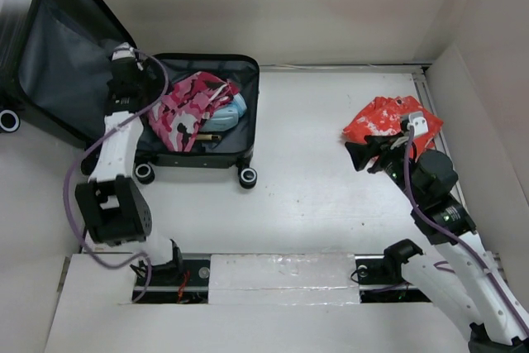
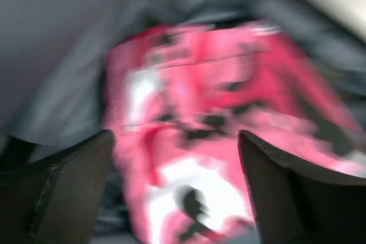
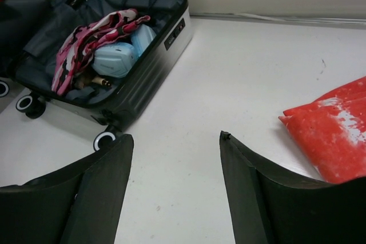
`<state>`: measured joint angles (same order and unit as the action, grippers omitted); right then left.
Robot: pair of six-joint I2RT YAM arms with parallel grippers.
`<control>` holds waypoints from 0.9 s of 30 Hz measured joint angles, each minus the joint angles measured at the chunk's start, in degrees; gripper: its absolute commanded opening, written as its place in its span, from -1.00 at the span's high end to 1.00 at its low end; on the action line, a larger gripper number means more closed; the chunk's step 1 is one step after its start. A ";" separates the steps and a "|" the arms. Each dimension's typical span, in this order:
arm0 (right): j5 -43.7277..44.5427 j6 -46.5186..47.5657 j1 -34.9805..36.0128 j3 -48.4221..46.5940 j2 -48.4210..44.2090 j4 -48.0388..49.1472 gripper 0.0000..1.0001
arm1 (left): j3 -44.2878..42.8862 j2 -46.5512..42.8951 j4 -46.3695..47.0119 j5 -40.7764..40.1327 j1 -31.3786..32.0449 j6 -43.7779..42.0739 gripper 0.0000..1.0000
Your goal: Pack the luggage
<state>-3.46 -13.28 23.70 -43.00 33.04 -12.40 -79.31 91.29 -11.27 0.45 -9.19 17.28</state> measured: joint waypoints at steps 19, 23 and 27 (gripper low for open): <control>10.62 1.18 0.00 -18.14 -1.05 -6.99 -0.28 | -13.97 26.80 14.67 -12.44 60.74 13.77 -0.88; 11.74 1.53 0.00 -19.54 -0.76 -7.08 -0.31 | -22.40 38.86 12.94 -12.44 63.43 17.97 -0.88; 11.72 1.53 0.00 -19.06 1.36 -7.76 -0.31 | -29.70 45.68 12.20 -10.82 65.37 23.37 -0.93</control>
<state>8.25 -11.75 23.70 -62.06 34.39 -20.16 -109.01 136.97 0.93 -10.37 56.18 40.64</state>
